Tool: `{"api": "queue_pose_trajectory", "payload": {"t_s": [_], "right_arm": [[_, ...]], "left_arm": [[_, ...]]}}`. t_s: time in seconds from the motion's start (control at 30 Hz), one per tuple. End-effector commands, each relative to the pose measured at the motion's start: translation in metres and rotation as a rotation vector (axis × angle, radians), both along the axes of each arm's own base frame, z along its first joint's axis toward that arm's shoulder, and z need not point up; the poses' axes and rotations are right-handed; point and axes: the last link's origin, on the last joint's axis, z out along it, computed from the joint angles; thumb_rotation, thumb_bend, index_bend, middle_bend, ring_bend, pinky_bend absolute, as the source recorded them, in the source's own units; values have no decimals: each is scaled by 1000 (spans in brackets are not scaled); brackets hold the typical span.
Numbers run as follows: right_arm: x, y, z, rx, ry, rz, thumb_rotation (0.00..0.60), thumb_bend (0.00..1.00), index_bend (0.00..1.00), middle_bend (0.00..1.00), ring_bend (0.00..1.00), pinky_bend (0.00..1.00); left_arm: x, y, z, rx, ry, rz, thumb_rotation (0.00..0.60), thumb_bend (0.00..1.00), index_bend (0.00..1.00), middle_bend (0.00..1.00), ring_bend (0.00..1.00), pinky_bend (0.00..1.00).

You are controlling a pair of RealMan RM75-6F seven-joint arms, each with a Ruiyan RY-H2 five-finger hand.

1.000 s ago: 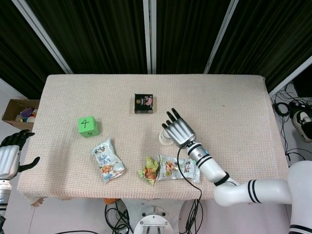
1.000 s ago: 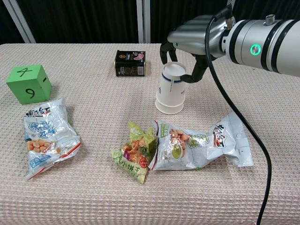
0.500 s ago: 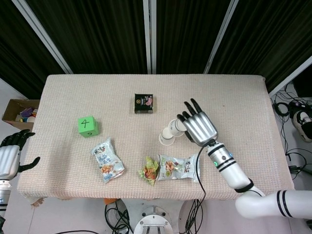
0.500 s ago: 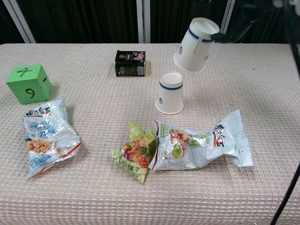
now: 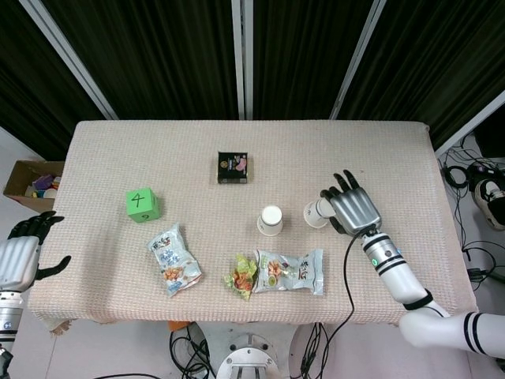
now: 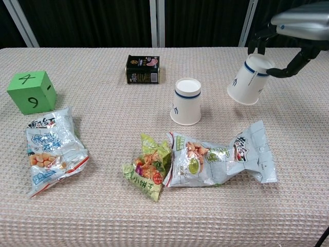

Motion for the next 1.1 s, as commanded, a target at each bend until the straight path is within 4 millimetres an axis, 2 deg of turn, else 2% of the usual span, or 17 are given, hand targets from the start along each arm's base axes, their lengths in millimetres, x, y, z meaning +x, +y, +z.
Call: {"api": "queue_pose_trajectory", "payload": {"t_s": [0.03, 0.3, 0.57, 0.67, 0.83, 0.93, 1.1], "right_arm": [[-4, -3, -15, 29, -4, -13, 600, 381, 359, 386, 51, 12], [1, -5, -38, 59, 1, 5, 600, 380, 358, 374, 51, 13], [9, -6, -51, 75, 17, 22, 600, 379, 352, 344, 50, 13], [9, -5, -52, 76, 23, 22, 600, 377, 300, 320, 42, 11], [9, -1, -54, 85, 30, 23, 600, 375, 151, 268, 33, 11], [9, 2, -52, 83, 30, 26, 600, 374, 105, 242, 21, 10], [5, 12, -33, 49, 15, 24, 600, 374, 53, 196, 7, 9]], "left_arm": [[-1, -1, 0, 0, -2, 5, 600, 218, 217, 134, 131, 161], [-3, -3, 0, -1, -6, 9, 600, 218, 216, 134, 132, 161], [-6, -5, 0, 2, -9, 14, 600, 218, 216, 134, 132, 161], [-8, -6, 0, 3, -12, 18, 600, 217, 216, 134, 132, 161], [-9, -6, 0, 7, -15, 17, 600, 217, 217, 134, 132, 161], [-9, -6, 0, 7, -14, 13, 600, 218, 216, 134, 132, 161], [-9, -5, 1, 8, -4, 11, 600, 218, 216, 134, 132, 161]]}}
